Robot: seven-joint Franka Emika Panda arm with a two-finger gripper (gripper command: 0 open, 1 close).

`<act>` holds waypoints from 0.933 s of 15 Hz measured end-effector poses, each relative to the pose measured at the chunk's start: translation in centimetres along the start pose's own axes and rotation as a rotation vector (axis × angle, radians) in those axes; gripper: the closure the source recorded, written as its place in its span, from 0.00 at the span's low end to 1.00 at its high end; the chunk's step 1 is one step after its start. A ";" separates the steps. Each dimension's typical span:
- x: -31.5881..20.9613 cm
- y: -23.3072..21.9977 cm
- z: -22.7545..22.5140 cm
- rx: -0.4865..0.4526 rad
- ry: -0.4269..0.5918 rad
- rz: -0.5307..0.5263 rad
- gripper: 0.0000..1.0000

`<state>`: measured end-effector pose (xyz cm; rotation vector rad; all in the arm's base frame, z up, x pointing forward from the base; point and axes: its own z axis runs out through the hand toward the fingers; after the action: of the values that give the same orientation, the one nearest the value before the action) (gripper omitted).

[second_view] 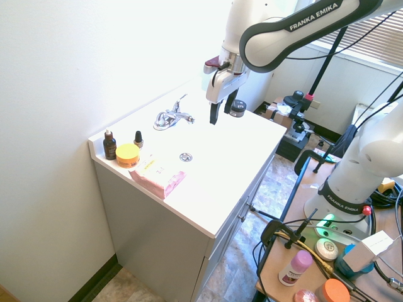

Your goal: Turn off the hot water

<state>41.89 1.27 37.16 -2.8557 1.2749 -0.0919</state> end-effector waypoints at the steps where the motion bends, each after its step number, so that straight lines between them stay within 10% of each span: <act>1: 0.0 0.0 0.0 -0.001 -0.001 0.000 0.00; 14: 6.5 -9.6 5.2 0.017 0.398 0.118 0.00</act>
<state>53.64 2.76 32.63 -2.8298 1.4856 -0.6961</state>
